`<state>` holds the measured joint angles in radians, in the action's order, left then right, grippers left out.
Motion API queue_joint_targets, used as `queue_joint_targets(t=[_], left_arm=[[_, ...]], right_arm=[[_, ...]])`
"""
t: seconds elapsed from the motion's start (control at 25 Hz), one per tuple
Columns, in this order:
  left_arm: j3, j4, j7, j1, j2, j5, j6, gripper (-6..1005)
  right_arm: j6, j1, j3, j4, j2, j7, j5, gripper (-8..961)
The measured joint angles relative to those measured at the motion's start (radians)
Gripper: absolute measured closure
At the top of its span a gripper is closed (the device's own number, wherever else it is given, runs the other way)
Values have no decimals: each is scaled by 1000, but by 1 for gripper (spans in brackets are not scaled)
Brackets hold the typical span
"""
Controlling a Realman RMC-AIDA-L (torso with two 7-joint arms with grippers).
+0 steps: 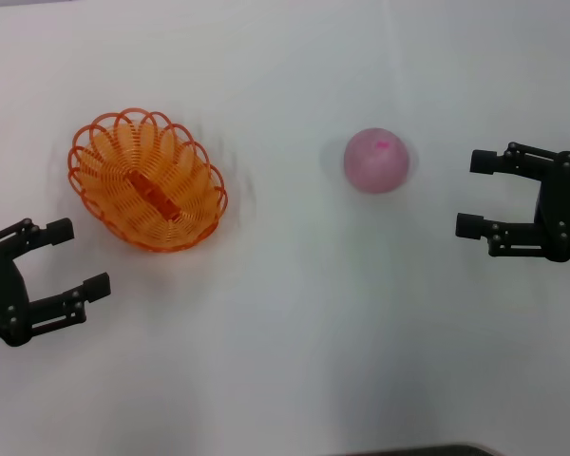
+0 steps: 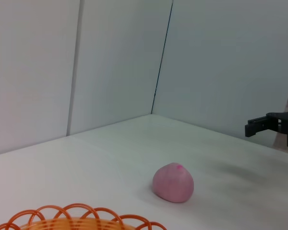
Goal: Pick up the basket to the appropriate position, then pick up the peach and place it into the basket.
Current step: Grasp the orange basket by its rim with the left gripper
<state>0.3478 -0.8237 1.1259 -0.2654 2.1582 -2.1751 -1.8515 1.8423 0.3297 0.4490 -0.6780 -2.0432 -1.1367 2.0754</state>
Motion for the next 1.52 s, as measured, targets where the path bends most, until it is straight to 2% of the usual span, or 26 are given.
queue_joint_targets(t=[0.52, 0.88, 1.32, 1.52], left_arm=[[1, 0, 0, -14, 0, 0, 3, 158], [-6, 22, 0, -69, 2, 11, 19, 157], [-7, 66, -15, -124, 2, 99, 82, 157], [-7, 99, -36, -128, 2, 198, 121, 158]], right_arm=[[0, 1, 0, 0, 0, 0, 0, 52], [-4, 2, -2, 0, 0, 0, 0, 52], [-6, 1, -5, 1, -2, -1, 0, 52], [-6, 1, -7, 5, -2, -7, 0, 52]])
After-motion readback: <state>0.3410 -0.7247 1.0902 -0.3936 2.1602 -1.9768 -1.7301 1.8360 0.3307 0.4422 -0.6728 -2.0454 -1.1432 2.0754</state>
